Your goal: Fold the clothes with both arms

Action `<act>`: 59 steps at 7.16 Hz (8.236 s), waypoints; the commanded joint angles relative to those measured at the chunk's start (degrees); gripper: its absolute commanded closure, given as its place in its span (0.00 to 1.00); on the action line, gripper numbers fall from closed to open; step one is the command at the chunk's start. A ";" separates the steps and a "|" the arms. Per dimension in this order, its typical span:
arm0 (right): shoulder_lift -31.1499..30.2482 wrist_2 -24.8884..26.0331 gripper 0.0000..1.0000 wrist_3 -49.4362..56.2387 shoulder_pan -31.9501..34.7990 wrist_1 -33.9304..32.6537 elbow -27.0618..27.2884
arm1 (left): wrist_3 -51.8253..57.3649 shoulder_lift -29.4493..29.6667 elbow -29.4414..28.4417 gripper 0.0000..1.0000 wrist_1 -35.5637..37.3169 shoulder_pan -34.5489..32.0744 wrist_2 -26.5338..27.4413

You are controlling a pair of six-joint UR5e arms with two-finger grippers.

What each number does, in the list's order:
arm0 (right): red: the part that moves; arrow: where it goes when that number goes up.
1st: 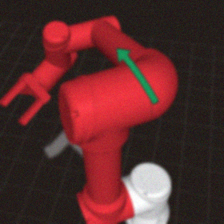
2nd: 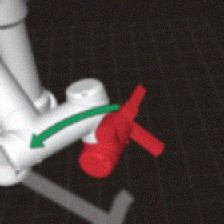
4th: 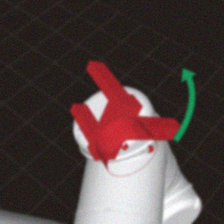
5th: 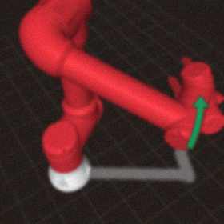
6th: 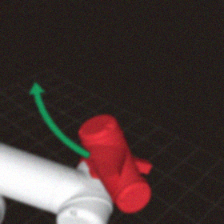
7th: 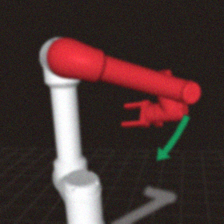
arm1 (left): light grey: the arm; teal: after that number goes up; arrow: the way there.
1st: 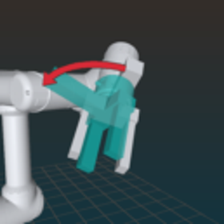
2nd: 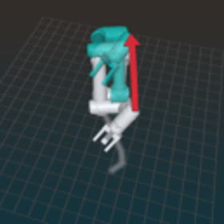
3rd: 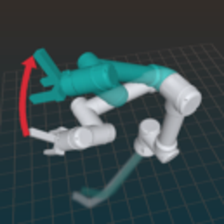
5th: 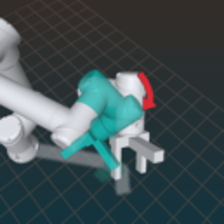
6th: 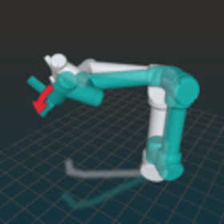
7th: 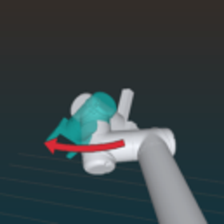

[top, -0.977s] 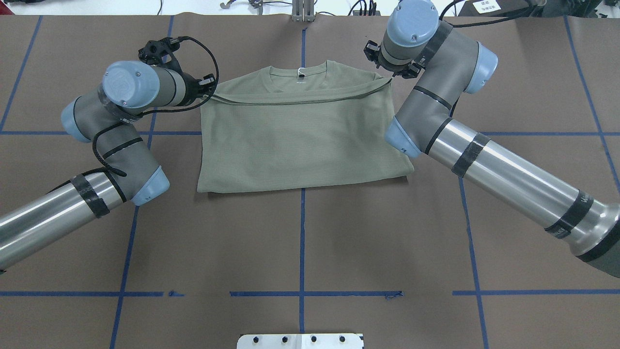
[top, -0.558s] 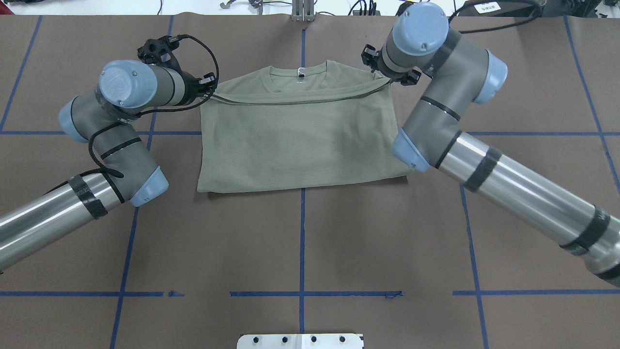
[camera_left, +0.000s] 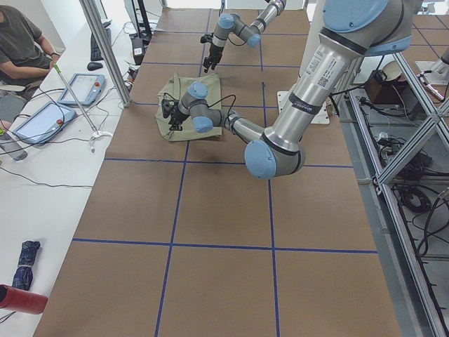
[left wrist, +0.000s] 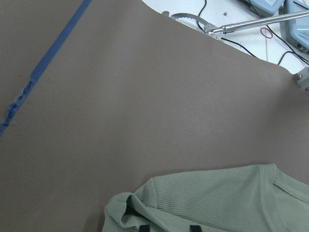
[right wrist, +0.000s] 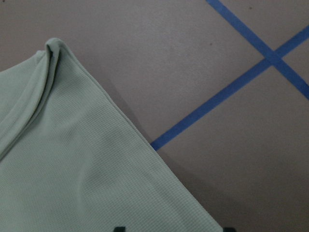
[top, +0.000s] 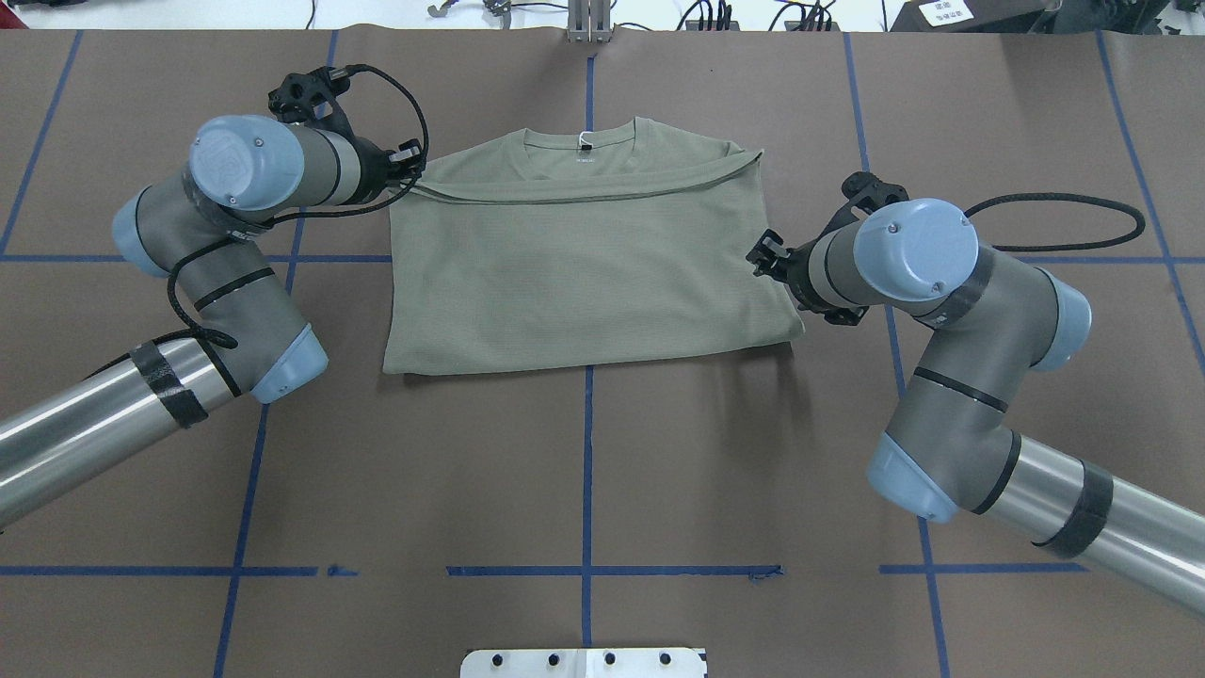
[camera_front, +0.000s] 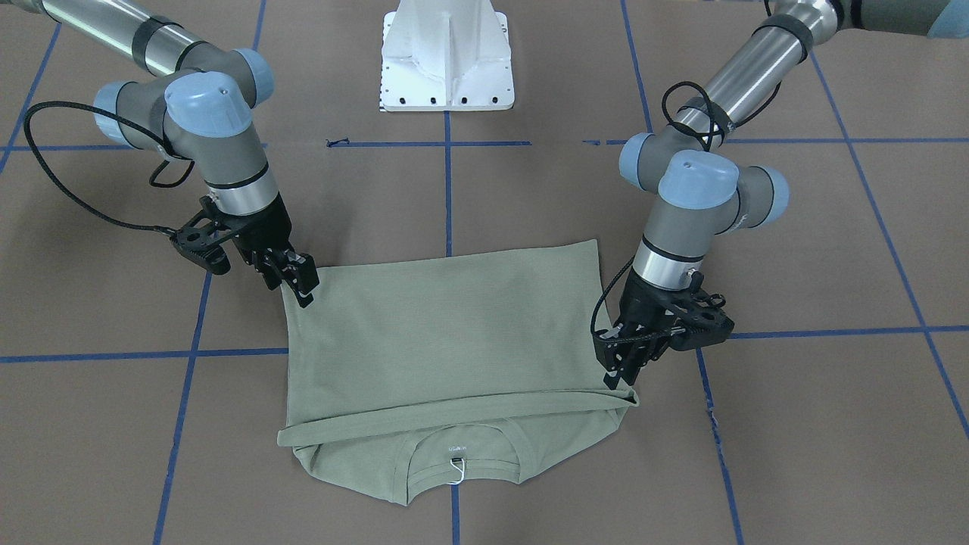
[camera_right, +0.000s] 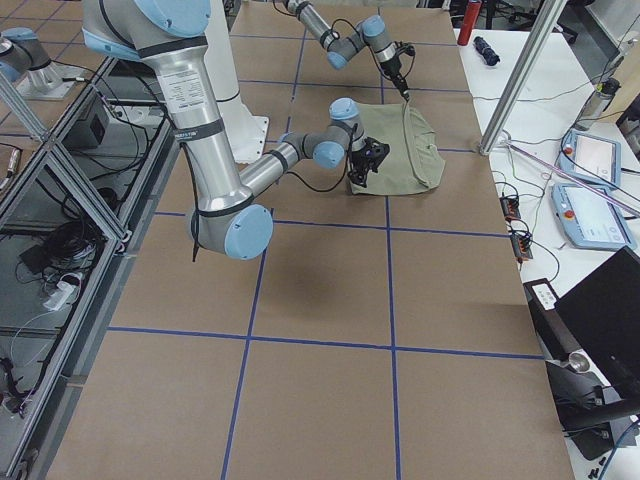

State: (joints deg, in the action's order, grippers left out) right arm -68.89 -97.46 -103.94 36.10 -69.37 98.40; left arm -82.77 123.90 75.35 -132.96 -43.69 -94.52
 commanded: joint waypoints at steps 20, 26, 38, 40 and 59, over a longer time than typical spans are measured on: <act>-17.77 3.59 0.00 -19.72 -28.12 -23.88 40.91 | -20.06 -13.60 23.62 0.43 9.92 18.11 -11.65; -17.24 4.91 0.00 -19.90 -27.84 -23.97 40.29 | -11.94 -13.07 23.44 1.00 9.92 14.01 -6.31; -1.47 8.85 0.00 -17.46 -18.79 -23.71 26.81 | 1.83 11.84 -13.09 0.36 -6.61 -3.69 -6.09; 4.45 8.86 0.00 -3.80 -18.44 -23.71 18.61 | 1.39 1.57 0.36 0.34 -6.43 -3.42 -11.64; 13.87 13.87 1.00 50.76 -22.84 -23.71 3.20 | -2.66 -1.82 1.82 0.34 -6.61 -2.72 -11.74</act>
State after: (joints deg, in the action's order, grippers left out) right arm -55.06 -83.61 -53.24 13.07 -93.09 101.50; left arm -85.43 122.15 77.16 -139.57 -46.41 -106.29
